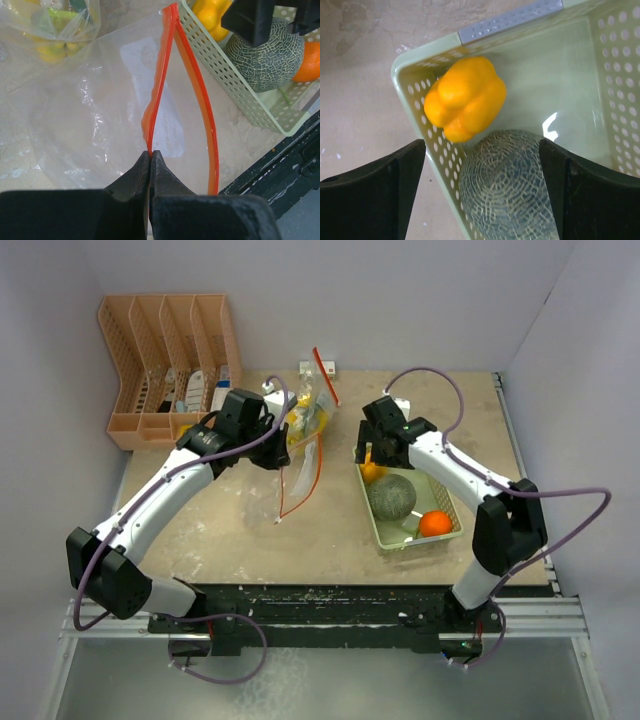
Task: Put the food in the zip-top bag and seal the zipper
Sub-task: Pick up the fake vegetable from the bin.
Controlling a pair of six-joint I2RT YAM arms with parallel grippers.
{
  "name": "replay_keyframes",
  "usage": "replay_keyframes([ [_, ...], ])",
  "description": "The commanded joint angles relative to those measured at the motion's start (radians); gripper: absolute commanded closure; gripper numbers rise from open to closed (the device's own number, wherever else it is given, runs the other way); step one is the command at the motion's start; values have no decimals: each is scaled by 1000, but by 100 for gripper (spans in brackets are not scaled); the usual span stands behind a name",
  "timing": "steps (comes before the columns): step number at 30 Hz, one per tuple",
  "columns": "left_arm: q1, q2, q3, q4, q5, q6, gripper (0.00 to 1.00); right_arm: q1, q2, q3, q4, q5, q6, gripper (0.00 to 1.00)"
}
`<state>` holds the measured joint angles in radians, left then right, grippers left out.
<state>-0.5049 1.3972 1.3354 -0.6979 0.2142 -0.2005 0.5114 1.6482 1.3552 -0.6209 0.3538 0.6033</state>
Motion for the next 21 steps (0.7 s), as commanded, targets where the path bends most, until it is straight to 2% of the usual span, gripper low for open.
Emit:
replay_keyframes([
  [1,3,-2,13,61,38,-14,100,-28,28,51,102,25,31,5],
  [8,3,-9,14,53,28,1,100,-41,125,83,124,45,72,7],
  [21,3,-10,23,45,37,10,100,-42,187,-34,201,9,134,20],
])
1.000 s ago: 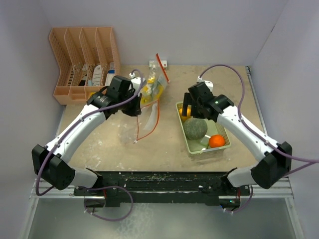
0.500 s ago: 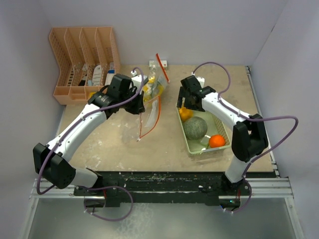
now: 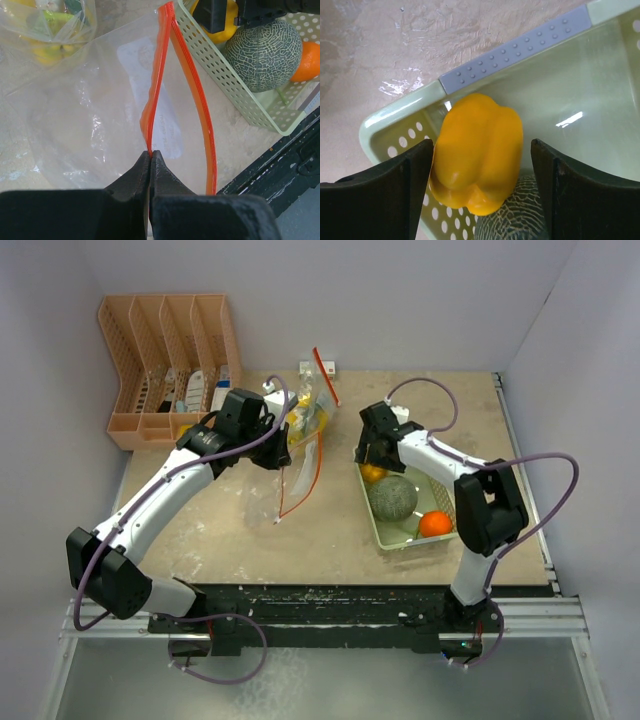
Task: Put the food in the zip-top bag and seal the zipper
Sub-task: Pick up the fake vegetable from the bin, then place the fake vegetable in the zipper food storage bag.
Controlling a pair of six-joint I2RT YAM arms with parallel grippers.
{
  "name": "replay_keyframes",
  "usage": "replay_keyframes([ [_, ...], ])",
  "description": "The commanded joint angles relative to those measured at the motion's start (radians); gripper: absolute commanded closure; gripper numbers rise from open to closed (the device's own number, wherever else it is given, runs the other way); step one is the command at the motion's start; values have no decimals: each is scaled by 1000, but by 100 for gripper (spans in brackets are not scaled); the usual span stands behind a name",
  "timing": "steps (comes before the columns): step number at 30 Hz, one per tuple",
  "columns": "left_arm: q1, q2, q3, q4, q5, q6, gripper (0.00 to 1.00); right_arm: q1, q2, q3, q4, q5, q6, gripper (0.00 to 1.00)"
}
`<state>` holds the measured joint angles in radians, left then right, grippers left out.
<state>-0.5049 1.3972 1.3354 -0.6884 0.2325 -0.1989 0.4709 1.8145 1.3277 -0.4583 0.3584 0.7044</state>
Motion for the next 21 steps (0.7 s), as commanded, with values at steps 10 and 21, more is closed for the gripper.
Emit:
replay_keyframes([
  [10,3,-13,30,18,17,15,100,-2,-62,-16,1,70,17,77],
  [21,3,-13,27,23,19,27,100,50,-444,36,118,-257,-61,89],
])
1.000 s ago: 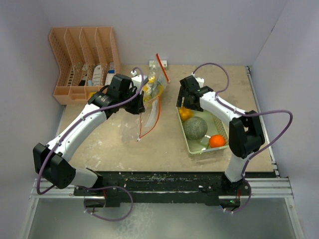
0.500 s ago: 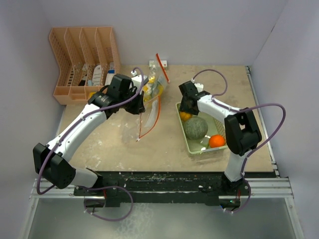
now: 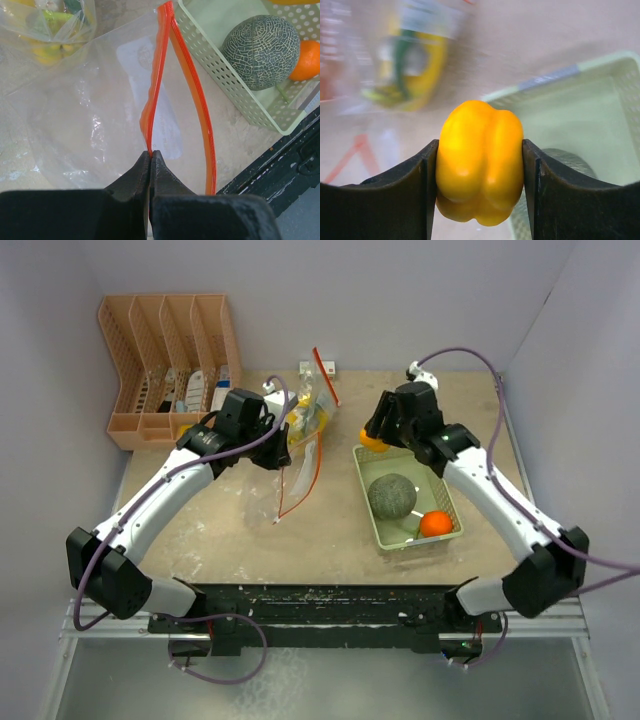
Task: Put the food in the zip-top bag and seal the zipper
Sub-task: Place the fake vegetable in the zipper food storage bag.
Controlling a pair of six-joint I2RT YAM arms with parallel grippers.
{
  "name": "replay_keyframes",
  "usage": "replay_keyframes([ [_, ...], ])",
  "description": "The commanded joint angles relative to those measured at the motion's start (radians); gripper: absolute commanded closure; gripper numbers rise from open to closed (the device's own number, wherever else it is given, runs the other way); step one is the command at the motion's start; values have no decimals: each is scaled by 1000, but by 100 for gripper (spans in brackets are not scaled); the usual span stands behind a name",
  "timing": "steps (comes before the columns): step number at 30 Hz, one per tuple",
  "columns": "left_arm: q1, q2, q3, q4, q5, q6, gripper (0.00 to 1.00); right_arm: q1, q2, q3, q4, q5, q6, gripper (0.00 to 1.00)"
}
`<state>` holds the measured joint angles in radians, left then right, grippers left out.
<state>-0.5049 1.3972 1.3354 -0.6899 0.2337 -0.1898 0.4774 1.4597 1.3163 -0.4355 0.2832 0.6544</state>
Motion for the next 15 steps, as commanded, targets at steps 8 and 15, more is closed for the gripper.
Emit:
replay_keyframes([
  [8,3,-13,34,24,21,14,100,254,-13,89,391,-409,107,90],
  [15,3,-28,47,25,27,-3,100,271,1,-11,454,-352,236,92],
])
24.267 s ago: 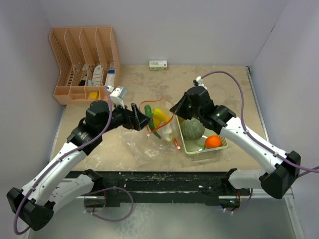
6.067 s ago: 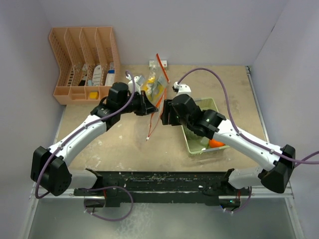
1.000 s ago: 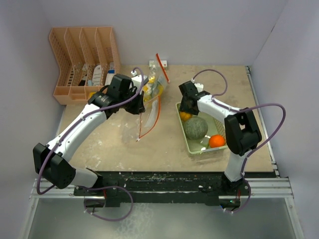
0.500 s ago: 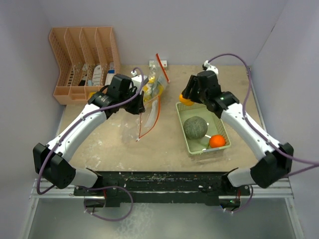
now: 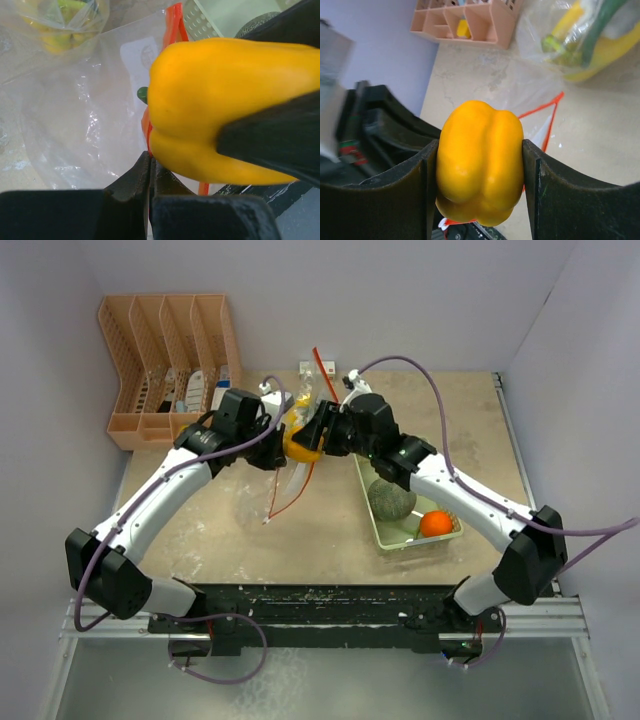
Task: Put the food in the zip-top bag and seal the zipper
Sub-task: Place the fake vegetable in the zipper food storage bag.
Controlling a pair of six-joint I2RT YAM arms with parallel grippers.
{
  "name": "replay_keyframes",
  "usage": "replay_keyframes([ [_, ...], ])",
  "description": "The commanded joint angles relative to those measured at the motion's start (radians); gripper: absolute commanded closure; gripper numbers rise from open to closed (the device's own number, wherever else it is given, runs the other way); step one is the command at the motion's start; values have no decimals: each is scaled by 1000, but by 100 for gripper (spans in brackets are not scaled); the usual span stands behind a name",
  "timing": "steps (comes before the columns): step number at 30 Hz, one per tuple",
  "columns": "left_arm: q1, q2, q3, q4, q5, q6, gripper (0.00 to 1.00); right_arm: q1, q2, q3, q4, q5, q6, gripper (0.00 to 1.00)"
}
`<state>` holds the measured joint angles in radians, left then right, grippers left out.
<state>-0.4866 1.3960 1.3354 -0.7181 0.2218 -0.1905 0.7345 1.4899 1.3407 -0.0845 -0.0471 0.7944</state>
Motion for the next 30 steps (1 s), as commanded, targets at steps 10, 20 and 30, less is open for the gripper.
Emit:
replay_keyframes([
  [10,-15,-52,91,77,60,-47,100,31,-66,-82,-34,139,99,95],
  [20,-15,-43,102,71,37,-33,100,31,-201,-203,31,181,89,95],
  [30,-15,-39,111,113,106,-90,100,31,-10,13,-132,228,43,88],
])
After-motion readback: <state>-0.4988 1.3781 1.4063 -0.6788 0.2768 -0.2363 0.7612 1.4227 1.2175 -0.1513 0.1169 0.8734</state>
